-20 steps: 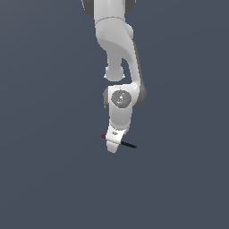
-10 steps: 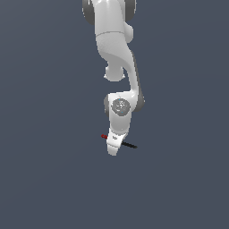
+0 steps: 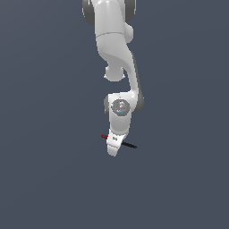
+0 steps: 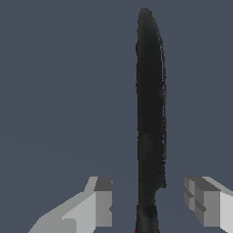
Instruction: Pick up the object and move it to a goal position.
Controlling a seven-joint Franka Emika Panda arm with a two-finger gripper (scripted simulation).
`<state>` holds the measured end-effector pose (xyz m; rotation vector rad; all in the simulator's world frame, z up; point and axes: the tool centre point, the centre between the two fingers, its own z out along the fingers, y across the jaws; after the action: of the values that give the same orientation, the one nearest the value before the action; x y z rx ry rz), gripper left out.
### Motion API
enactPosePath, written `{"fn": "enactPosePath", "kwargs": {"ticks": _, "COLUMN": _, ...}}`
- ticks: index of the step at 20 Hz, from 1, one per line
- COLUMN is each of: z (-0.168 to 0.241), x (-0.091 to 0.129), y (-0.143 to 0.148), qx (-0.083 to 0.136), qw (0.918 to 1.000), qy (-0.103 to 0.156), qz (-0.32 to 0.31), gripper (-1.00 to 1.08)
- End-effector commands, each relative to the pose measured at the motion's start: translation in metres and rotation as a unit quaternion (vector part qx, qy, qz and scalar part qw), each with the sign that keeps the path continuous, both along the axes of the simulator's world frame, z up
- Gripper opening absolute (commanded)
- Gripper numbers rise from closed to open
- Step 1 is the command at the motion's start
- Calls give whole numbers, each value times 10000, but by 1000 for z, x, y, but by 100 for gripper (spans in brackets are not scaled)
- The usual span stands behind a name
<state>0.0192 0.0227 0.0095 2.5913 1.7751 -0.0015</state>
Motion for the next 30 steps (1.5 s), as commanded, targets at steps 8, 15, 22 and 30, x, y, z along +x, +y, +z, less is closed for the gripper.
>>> {"fn": "enactPosePath", "kwargs": {"ticks": 8, "z": 4, "x": -3, "y": 7, "qx": 11, "qw": 10000, "qy": -4, "qz": 22, "gripper": -100}}
{"fn": "enactPosePath", "kwargs": {"ticks": 15, "z": 25, "x": -18, "y": 24, "qx": 4, "qw": 10000, "qy": -4, "qz": 19, "gripper": -100}}
{"fn": "enactPosePath", "kwargs": {"ticks": 22, "z": 66, "x": -48, "y": 58, "qx": -4, "qw": 10000, "qy": -3, "qz": 16, "gripper": -100}}
{"fn": "enactPosePath", "kwargs": {"ticks": 30, "z": 119, "x": -84, "y": 102, "qx": -13, "qw": 10000, "qy": -2, "qz": 11, "gripper": -100}}
